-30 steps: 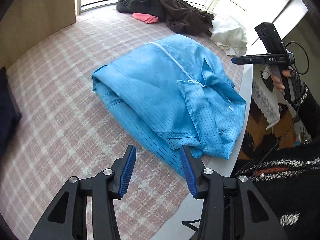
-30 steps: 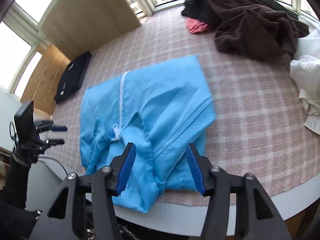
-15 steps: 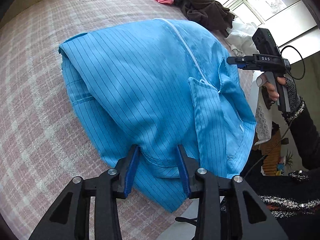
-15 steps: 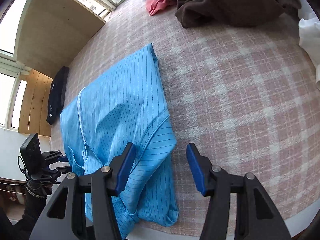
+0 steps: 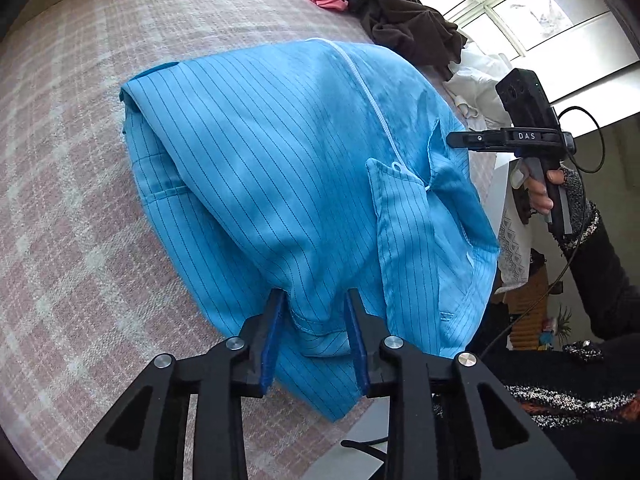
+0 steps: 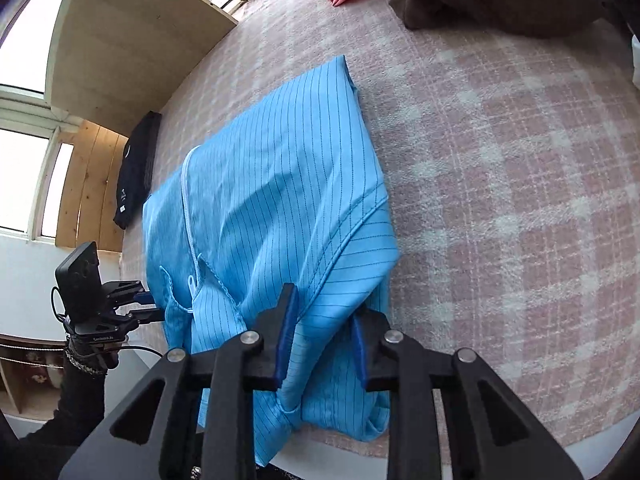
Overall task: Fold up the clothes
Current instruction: 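Grasp the coat's edge with both grippers and straighten it, then open both grippers and release the coat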
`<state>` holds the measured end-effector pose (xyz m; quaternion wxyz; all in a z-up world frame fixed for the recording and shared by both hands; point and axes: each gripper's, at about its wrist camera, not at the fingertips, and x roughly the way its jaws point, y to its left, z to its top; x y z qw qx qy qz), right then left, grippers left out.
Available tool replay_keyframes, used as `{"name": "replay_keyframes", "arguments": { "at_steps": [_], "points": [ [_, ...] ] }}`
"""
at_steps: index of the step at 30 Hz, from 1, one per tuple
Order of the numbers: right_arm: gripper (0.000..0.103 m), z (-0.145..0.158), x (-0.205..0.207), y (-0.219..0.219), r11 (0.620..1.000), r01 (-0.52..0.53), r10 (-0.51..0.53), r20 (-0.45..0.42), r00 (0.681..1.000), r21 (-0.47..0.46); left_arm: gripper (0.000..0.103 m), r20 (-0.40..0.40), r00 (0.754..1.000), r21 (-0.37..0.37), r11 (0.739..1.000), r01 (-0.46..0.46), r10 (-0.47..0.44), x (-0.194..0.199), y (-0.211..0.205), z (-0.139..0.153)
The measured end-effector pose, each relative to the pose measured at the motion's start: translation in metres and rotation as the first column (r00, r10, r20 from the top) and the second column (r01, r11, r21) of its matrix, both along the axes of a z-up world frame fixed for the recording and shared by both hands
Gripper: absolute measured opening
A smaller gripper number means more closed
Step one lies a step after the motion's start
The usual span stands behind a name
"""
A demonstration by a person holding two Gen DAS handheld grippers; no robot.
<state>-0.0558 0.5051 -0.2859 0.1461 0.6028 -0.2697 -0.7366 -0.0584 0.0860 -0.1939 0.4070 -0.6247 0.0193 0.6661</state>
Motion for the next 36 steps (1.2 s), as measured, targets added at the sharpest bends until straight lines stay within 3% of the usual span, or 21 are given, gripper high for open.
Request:
{"name": "replay_keyframes", "arguments": {
  "at_steps": [1,2,3,8,11,16,18,19,21,23,25,31,33,34,36],
  "points": [
    [0.022,-0.001,0.001,-0.001,1.0,-0.001,0.001,-0.002,1.0,-0.006,0.025,0.003,1.0,0.0,1.0,0.006,-0.006,0.0,0.002,-0.001],
    [0.015,-0.001,0.001,-0.001,1.0,0.001,-0.001,-0.004,1.0,-0.016,0.012,0.013,1.0,0.003,1.0,0.013,-0.013,0.0,0.003,-0.002],
    [0.013,0.0,0.001,-0.002,1.0,0.002,-0.002,-0.008,1.0,-0.023,0.008,0.02,1.0,0.009,1.0,0.021,-0.021,0.0,0.003,-0.002],
    [0.008,0.018,0.01,0.0,0.99,0.016,-0.021,-0.029,0.999,-0.143,0.007,0.008,0.999,0.061,0.998,0.036,-0.037,0.003,-0.012,0.021],
    [0.008,0.013,0.023,0.0,0.969,0.035,-0.038,-0.004,0.999,-0.244,0.007,-0.01,1.0,0.062,0.998,0.023,-0.022,0.001,-0.027,0.031],
    [0.006,-0.034,0.037,0.007,0.966,0.106,-0.083,0.106,0.991,-0.235,0.009,0.073,0.997,0.047,0.999,0.001,-0.004,0.005,-0.031,-0.002],
    [0.006,-0.036,0.04,0.011,0.958,0.116,-0.09,0.108,0.99,-0.261,0.009,0.07,0.997,0.022,0.999,0.023,-0.024,0.011,-0.021,-0.009],
    [0.009,-0.029,0.042,0.009,0.966,0.086,-0.066,0.089,0.994,-0.244,0.01,0.064,0.998,0.028,0.999,0.023,-0.025,0.012,-0.022,-0.006],
    [0.015,-0.009,0.047,0.007,0.981,0.025,-0.016,0.048,0.999,-0.195,0.026,0.036,0.999,0.035,0.999,0.01,-0.012,0.013,-0.028,0.007],
    [0.04,0.012,0.051,0.012,0.99,0.007,-0.006,0.006,1.0,-0.138,0.035,-0.006,1.0,0.03,1.0,-0.001,0.002,0.013,-0.036,0.021],
    [0.048,0.029,0.049,0.019,0.999,0.01,-0.012,-0.047,0.999,-0.048,0.037,-0.037,0.999,0.022,1.0,-0.023,0.024,0.008,-0.042,0.028],
    [0.048,0.016,0.011,0.025,0.995,0.098,-0.097,-0.061,0.993,0.001,0.046,-0.003,0.996,0.005,0.996,-0.086,0.086,-0.02,-0.026,0.007],
    [0.042,0.004,0.003,0.015,0.997,0.073,-0.072,-0.036,0.997,0.019,0.038,0.011,0.996,0.0,0.996,-0.09,0.09,-0.026,-0.022,-0.003],
    [0.02,0.0,0.004,0.011,0.998,0.059,-0.058,-0.016,0.998,0.007,0.033,0.01,0.996,-0.01,0.996,-0.09,0.09,-0.028,-0.023,-0.006],
    [0.016,-0.003,0.009,0.001,1.0,0.023,-0.023,0.001,1.0,-0.008,0.029,0.022,0.994,-0.013,0.994,-0.107,0.108,-0.029,-0.031,-0.009]
  ]
}}
